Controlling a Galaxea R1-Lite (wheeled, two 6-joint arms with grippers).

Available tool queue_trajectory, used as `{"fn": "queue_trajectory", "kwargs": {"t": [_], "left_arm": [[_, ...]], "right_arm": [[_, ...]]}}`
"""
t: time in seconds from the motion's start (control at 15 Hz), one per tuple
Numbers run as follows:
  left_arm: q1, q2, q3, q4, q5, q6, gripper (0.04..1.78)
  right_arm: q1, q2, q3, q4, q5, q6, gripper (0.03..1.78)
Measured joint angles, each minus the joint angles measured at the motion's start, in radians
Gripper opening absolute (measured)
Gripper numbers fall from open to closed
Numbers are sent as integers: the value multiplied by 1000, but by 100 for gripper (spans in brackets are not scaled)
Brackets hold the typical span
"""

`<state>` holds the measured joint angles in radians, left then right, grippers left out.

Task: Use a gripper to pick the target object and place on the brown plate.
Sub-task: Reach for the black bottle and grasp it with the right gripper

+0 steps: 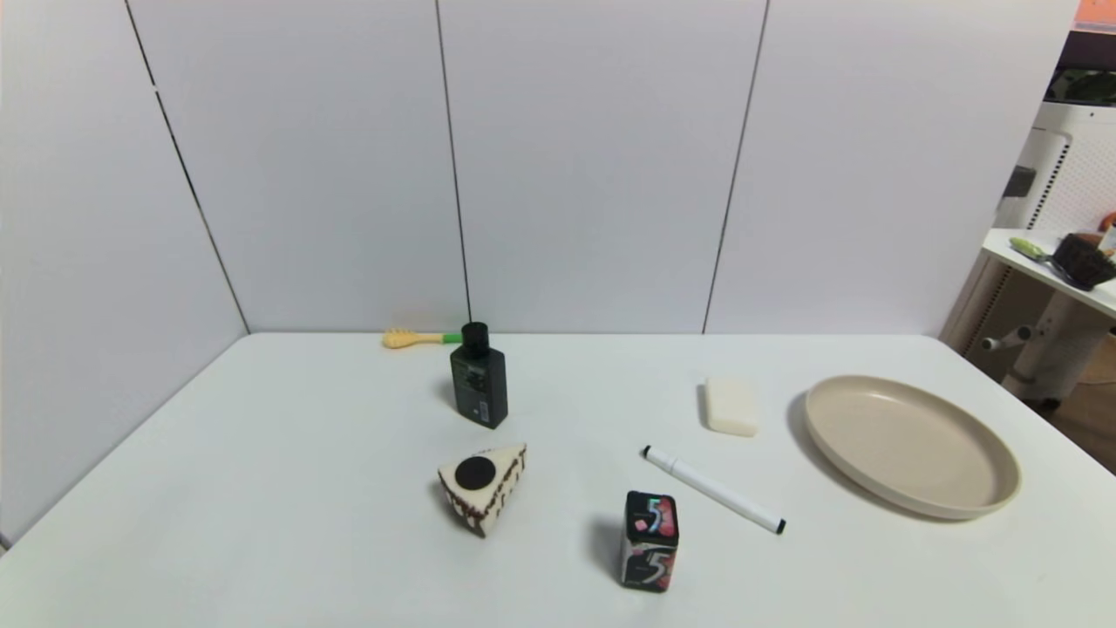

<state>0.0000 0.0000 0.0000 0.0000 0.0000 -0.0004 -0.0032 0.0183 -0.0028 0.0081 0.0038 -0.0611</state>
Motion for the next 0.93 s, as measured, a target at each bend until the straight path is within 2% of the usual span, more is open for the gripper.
{"fn": "queue_trajectory", "kwargs": {"t": [0.27,0.4,0.53,0.73,0.8,0.93], "left_arm": [[0,0,0,0,0,0,175],[0,0,0,0,0,0,175],[0,0,0,0,0,0,175],[0,0,0,0,0,0,175],[0,0,0,0,0,0,175],[0,0,0,0,0,0,175]], "right_arm": [[6,197,-151,-54,22,-51,169],[32,353,-288,-68,62,-87,169],[71,517,-427,-72,126,-134,169],[167,769,-624,-72,233,-184,169],[212,854,-683,-71,258,-193,169],[297,1015,-791,-69,281,-198,169]]}}
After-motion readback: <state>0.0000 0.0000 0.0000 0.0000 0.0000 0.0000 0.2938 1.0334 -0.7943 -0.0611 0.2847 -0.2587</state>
